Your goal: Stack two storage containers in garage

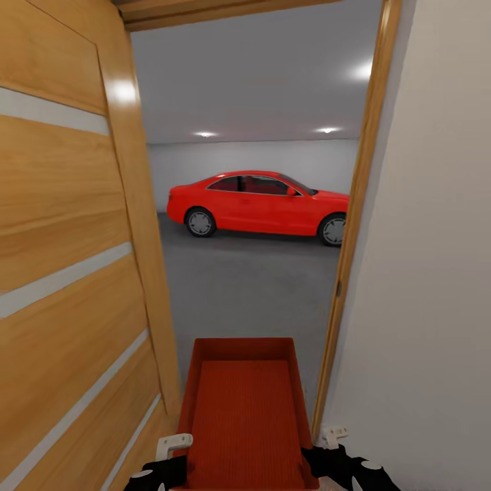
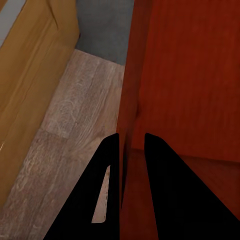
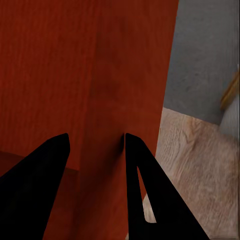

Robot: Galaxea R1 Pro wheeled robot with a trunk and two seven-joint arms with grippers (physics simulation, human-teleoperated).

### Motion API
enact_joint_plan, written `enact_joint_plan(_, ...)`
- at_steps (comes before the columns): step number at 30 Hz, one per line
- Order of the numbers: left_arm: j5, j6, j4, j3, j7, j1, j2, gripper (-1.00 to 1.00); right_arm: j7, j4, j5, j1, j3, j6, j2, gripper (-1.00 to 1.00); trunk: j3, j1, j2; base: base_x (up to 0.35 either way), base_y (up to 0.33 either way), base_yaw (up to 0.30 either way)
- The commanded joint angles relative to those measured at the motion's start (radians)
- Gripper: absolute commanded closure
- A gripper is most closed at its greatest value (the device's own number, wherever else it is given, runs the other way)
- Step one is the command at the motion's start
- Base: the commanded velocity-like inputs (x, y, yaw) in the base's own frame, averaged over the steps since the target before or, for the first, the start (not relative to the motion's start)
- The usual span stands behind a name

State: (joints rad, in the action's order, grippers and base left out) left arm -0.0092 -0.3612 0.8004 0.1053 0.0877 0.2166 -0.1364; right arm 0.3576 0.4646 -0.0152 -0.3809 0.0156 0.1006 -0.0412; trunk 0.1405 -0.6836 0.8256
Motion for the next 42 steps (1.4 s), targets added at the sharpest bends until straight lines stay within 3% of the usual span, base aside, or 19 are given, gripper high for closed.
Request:
enact_joint_plan(1, -0.015, 0.033, 0.003, -0.001, 0.007, 0.000, -0.001, 1.00, 0.027, -0.001, -0.006, -0.001, -0.006, 0.007, 0.007, 1.00, 0.002, 0.000, 0.001, 0.000, 0.000, -0.275)
enact_joint_plan(17, -0.015, 0.036, 0.003, -0.001, 0.007, 0.000, 0.000, 1.00, 0.027, -0.001, -0.005, -0.001, -0.006, 0.007, 0.007, 1.00, 0.002, 0.000, 0.001, 0.000, 0.000, -0.259)
enact_joint_plan(42, -0.015, 0.056, -0.018, -0.001, 0.007, 0.000, 0.001, 1.00, 0.027, -0.001, -0.005, -0.001, -0.006, 0.007, 0.007, 1.00, 0.002, 0.000, 0.001, 0.101, 0.149, -0.011)
